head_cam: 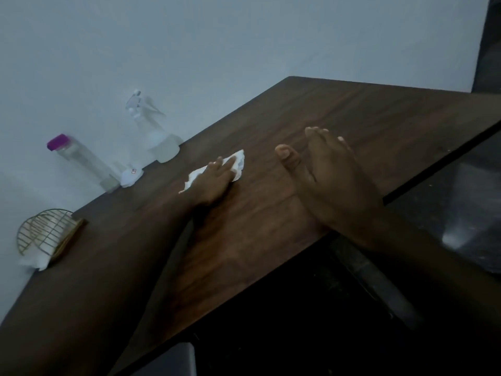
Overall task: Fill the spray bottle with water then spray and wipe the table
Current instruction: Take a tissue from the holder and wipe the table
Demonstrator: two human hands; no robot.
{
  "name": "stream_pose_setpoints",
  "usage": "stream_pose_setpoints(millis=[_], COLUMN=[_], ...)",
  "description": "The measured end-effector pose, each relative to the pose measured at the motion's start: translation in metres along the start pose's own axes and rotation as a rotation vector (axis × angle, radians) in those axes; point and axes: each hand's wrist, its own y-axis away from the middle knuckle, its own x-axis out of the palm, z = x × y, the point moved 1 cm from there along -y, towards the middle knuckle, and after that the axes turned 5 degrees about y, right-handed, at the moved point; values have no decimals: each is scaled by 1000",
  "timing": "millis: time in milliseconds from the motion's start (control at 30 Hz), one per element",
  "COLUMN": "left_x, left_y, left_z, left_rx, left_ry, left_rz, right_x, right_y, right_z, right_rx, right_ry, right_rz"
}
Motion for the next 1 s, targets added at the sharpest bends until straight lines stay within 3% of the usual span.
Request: stream_pose_setpoints(millis=[100, 233, 300, 367, 467, 600, 667, 867, 1000], left_x=[4, 40, 49, 47, 36, 14, 11, 31, 46], left_y=[18, 96, 121, 129, 136, 121, 120, 157, 135], left_z=[-23, -116, -133, -131, -102, -32, -24, -116, -159], left_rx=[44, 473, 569, 554, 487, 184, 122, 435, 477], left_ry=[-78, -109, -114, -92, -146, -93, -94, -207, -186], left_rz=[5, 94, 134, 200, 240, 149, 128, 221, 267], right_x=[0, -10, -14, -20, -32, -39, -36, -26, -39], right_y=[0, 2, 3, 2, -1, -9, -9, -10, -5], right_z=[-3, -3, -6, -12, -28, -54, -54, -40, -43], right_rx=[-9, -11, 47, 74, -3, -13, 4, 29, 58], right_ry=[-114, -356, -433, -445, -265, -151, -143, -74, -182], right_rz=[-83, -181, -183, -154, -132, -185, -179, -149, -175])
